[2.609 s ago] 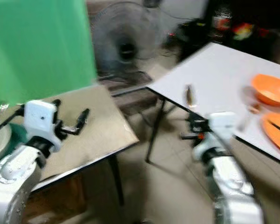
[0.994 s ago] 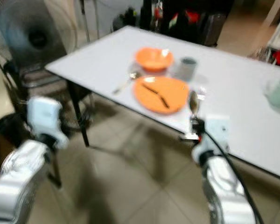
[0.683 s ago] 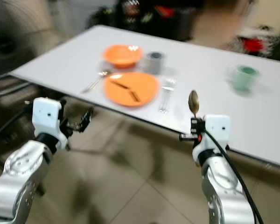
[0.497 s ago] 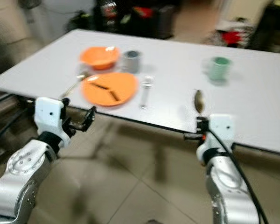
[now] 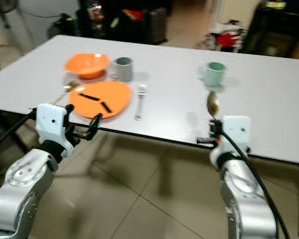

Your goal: Setting the table

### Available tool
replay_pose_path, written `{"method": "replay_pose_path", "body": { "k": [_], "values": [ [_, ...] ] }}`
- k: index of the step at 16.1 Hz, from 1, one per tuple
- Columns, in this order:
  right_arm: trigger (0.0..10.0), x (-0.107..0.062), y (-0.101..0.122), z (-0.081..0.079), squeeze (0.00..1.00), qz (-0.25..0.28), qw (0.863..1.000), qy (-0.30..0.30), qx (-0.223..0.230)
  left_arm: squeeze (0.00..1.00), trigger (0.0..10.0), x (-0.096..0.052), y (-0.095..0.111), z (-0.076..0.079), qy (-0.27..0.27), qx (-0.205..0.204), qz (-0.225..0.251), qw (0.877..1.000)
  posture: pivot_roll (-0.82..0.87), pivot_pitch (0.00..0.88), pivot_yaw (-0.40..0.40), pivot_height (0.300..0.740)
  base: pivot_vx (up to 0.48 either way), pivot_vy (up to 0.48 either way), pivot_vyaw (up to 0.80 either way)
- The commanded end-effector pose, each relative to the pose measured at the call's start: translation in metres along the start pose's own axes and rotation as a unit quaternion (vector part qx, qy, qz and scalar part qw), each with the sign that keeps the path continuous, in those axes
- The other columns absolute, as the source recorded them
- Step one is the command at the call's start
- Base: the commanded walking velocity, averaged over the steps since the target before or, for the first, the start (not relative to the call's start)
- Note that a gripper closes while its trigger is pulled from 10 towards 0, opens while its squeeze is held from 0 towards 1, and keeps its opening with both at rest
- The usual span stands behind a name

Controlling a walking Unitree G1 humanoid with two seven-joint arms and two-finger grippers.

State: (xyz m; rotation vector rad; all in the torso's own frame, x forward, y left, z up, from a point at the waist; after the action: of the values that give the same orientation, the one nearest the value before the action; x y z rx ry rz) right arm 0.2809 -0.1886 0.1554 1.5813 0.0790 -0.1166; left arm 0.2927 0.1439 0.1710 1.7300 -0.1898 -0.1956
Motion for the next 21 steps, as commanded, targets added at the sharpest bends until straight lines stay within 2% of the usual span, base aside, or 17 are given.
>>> {"method": "replay_pose_path", "body": {
  "k": [1, 4, 7, 10, 14, 20, 21],
  "values": [
    [10.0, 0.002, 0.001, -0.001, 0.00, -0.001, 1.000, 0.003, -0.003, 0.00, 10.0, 0.000, 0.001, -0.001, -0.001, -0.003, 0.002, 1.000, -0.08, 0.018, 0.012, 0.740, 0.319, 0.000, 0.00],
    [10.0, 0.004, 0.000, -0.003, 0.00, -0.006, 1.000, 0.004, 0.002, 0.00, 10.0, 0.000, 0.001, -0.002, 0.001, -0.004, 0.002, 1.000, -0.08, 0.017, 0.004, 0.740, 0.321, 0.000, 0.00],
    [10.0, 0.006, -0.001, -0.005, 0.00, -0.009, 1.000, 0.009, 0.003, 0.00, 10.0, 0.000, 0.001, -0.004, 0.006, -0.004, 0.003, 1.000, -0.07, 0.017, -0.007, 0.740, 0.320, 0.000, -0.74],
    [10.0, 0.010, -0.001, -0.008, 0.00, -0.009, 1.000, 0.024, -0.002, 0.00, 10.0, -0.007, 0.004, -0.013, 0.024, 0.005, 0.007, 1.000, -0.05, 0.011, -0.044, 0.740, 0.317, 0.000, 0.00],
    [10.0, 0.013, -0.003, -0.013, 0.00, -0.012, 0.999, 0.035, -0.008, 0.00, 10.0, -0.006, 0.006, -0.019, 0.029, 0.014, 0.011, 0.999, -0.05, 0.002, -0.043, 0.740, 0.319, 0.000, 0.00],
    [10.0, 0.012, -0.011, -0.004, 0.00, -0.038, 0.999, 0.005, -0.029, 0.00, 10.0, -0.004, 0.003, -0.004, -0.017, 0.023, 0.006, 1.000, -0.06, 0.000, -0.025, 0.740, 0.309, 0.000, 0.00],
    [10.0, 0.011, -0.018, 0.002, 0.00, -0.057, 0.997, -0.020, -0.037, 0.00, 10.0, -0.004, 0.001, 0.000, -0.030, 0.028, 0.007, 0.999, -0.07, 0.000, -0.021, 0.740, 0.000, 0.000, 0.00]
  ]
}}
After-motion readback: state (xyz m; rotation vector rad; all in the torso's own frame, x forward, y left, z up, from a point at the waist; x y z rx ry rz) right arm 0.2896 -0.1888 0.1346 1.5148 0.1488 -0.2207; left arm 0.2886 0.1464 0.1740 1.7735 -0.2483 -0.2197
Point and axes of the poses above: a point about 5 cm out from each wrist's last joint towards the gripper, its own x axis pointing out of the wrist towards the gripper, its own y axis along the axis of the wrist's last joint, z = x × y, the point moved 4 cm from there along x, pointing out of the wrist towards the gripper, and after that the axes turned 4 degrees about x, right-handed, at the moved point
